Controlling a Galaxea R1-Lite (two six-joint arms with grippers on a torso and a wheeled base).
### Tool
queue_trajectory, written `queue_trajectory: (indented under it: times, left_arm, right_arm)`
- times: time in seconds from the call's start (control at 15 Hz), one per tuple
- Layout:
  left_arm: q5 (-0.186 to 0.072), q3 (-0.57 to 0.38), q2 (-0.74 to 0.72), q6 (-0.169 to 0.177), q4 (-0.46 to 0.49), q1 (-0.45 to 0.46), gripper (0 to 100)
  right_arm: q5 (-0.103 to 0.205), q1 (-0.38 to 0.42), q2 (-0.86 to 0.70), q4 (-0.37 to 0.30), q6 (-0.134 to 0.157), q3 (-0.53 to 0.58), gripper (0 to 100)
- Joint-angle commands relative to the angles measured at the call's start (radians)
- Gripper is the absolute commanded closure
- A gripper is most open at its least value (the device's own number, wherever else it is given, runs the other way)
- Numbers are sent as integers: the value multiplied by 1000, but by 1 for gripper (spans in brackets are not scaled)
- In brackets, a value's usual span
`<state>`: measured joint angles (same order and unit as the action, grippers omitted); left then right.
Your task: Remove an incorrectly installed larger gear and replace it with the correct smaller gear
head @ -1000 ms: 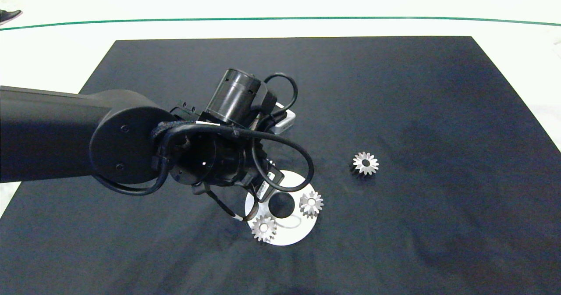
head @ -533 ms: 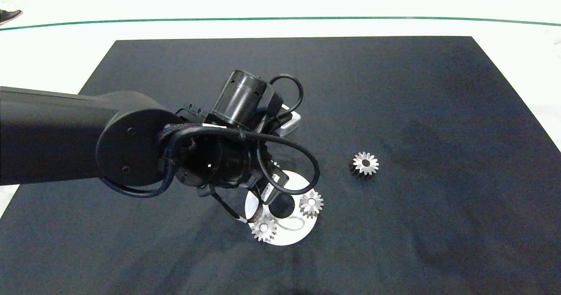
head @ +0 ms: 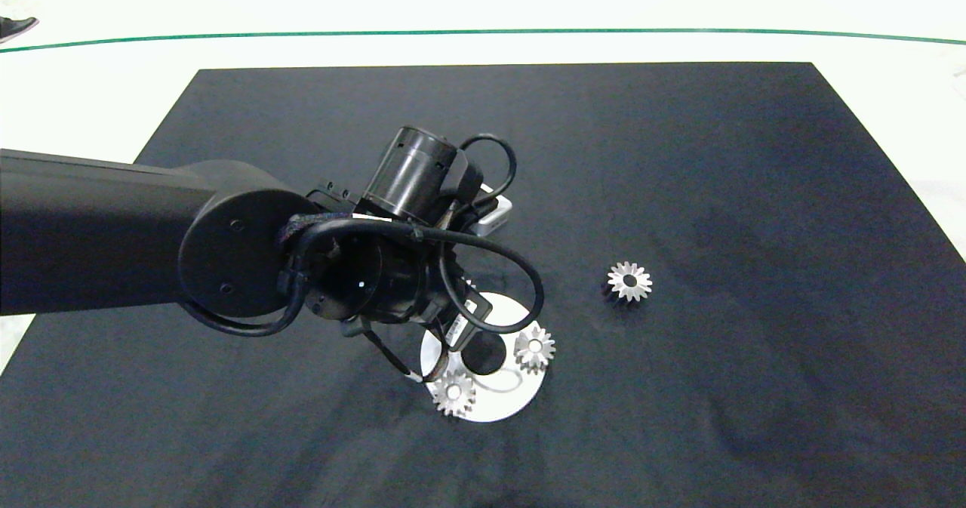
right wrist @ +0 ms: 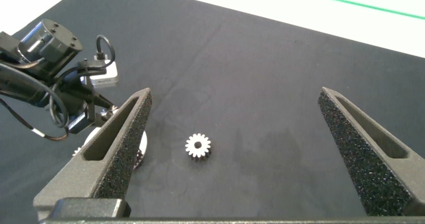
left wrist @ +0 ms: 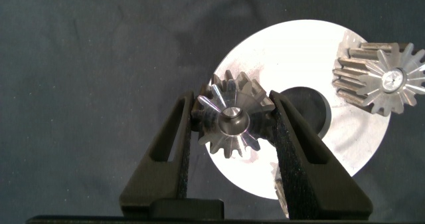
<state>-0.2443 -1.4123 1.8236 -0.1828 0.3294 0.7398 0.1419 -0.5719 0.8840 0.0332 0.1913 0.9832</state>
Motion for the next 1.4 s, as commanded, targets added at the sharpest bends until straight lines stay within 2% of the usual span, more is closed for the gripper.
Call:
queue_trajectory:
  times: [0.07,0.33,0.4,0.87,0.93,1.07,1.2,1.27,1.4]
  left_arm:
    - [-1,4,-7,-1,0,-2,75]
    - [-3,6,-7,-1,2,0,75]
    - [-3,6,-7,-1,0,1,0]
    - [-6,6,-15,-1,0,3,0]
    - [-23,6,-41,-1,2,0,0]
    - [-29,10,-135,6,5,-33,0]
    - [-32,75,-297,5,33,-97,0]
    - [-32,101,-374,5,40,-123,0]
    - [-35,184,-621,6,46,-206,0]
  right_arm:
    - [1,0,0,1,0,0,0]
    - [1,0,-2,1,0,0,0]
    - [1,0,-2,1,2,0,0]
    - [1,0,-4,2,2,2,0]
    - [1,0,-5,2,2,2,0]
    - [4,1,-4,4,2,9,0]
    - [13,9,-7,2,7,14,0]
    - [15,24,-8,2,13,14,0]
    - [15,106,-46,-7,16,0,0]
